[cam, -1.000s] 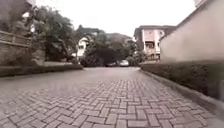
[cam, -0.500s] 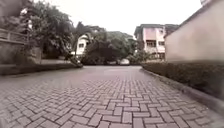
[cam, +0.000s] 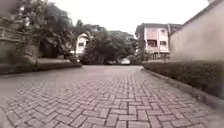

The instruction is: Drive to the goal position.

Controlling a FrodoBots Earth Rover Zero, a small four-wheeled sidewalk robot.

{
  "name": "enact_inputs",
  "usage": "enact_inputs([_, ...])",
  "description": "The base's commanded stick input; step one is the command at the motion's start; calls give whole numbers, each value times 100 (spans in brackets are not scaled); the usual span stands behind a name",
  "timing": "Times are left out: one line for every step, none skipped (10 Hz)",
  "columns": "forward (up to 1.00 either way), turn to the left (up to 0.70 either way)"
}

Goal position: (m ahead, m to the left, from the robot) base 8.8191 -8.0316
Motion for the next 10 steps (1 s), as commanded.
enact_inputs([70, 0])
enact_inputs([70, 0])
enact_inputs([70, 0])
enact_inputs([70, 0])
enact_inputs([70, 0])
enact_inputs([70, 0])
enact_inputs([70, 0])
enact_inputs([70, 0])
enact_inputs([70, 0])
enact_inputs([70, 0])
